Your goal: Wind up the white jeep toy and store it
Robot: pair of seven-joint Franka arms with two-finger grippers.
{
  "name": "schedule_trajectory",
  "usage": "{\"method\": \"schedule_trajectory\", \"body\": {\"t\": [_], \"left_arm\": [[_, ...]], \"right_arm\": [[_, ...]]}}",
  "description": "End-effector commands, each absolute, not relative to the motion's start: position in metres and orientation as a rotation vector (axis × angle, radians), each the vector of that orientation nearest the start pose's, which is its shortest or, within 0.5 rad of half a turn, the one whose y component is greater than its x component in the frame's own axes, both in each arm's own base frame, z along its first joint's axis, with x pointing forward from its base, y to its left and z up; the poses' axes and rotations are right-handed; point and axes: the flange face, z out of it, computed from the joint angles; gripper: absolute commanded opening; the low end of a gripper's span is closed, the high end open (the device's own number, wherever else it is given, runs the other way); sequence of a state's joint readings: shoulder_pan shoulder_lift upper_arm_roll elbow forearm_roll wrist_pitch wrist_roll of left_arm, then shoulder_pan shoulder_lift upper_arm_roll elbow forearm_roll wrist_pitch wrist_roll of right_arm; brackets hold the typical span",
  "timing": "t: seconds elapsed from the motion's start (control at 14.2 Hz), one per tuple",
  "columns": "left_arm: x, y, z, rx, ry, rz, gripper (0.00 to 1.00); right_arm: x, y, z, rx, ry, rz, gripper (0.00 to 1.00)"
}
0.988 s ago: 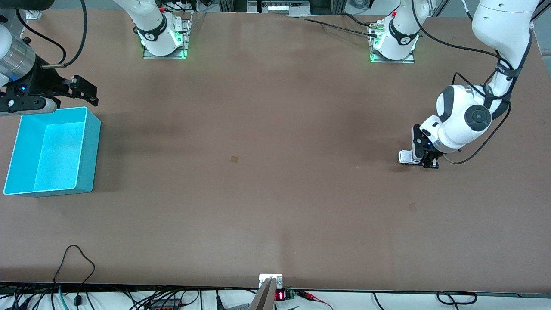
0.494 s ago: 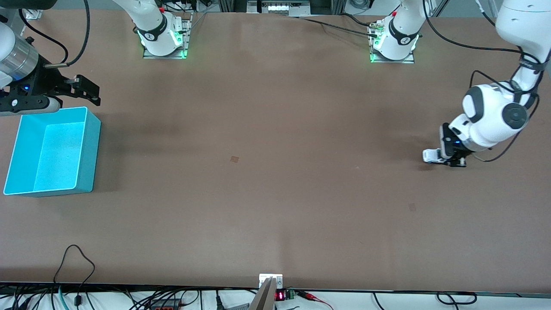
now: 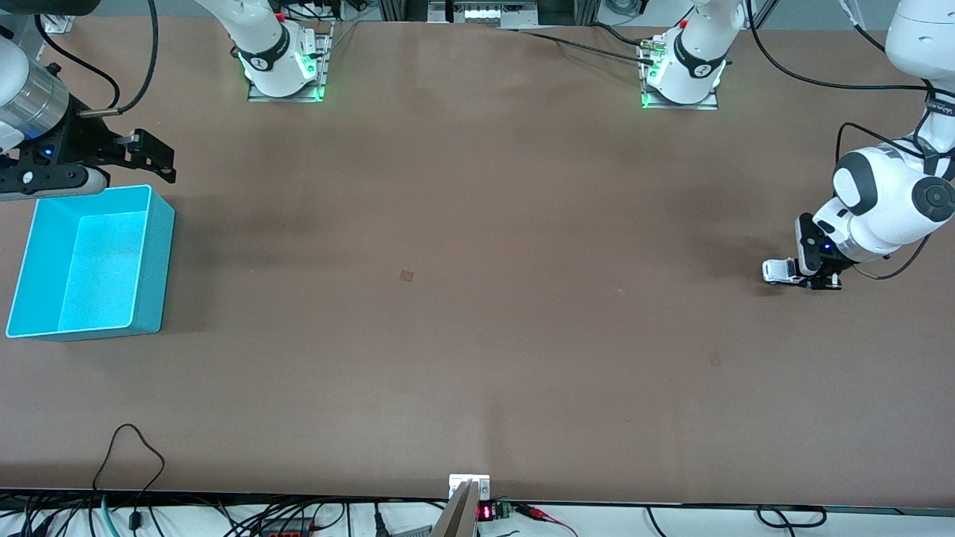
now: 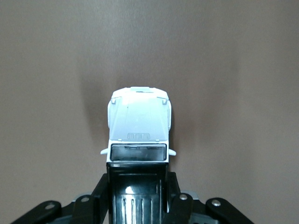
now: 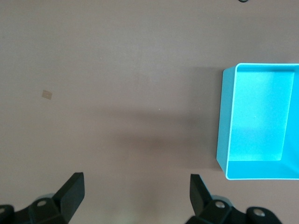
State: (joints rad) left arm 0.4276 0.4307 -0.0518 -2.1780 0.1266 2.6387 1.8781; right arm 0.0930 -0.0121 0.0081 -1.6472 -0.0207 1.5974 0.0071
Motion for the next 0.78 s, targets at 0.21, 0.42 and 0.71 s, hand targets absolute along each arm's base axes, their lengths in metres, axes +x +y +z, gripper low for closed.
{"method": "schedule_trajectory", "body": {"t": [0.21, 0.42, 0.71], "left_arm": [[0.512, 0.234, 0.160, -2.152, 2.287, 0.082, 0.18], [0.513, 0.237, 0.163, -2.154, 2.277, 0.081, 0.18], [0.528, 0.235, 0.177, -2.101, 2.304, 0.073, 1.00]], "right_arm": [[0.543, 0.056, 0.603, -3.153, -0.124, 0.037, 1.00], [0.543, 0.056, 0.604, -3.153, -0.124, 0.035, 1.00], [0.543, 0.056, 0.604, -3.151, -0.124, 0.035, 1.00]]}}
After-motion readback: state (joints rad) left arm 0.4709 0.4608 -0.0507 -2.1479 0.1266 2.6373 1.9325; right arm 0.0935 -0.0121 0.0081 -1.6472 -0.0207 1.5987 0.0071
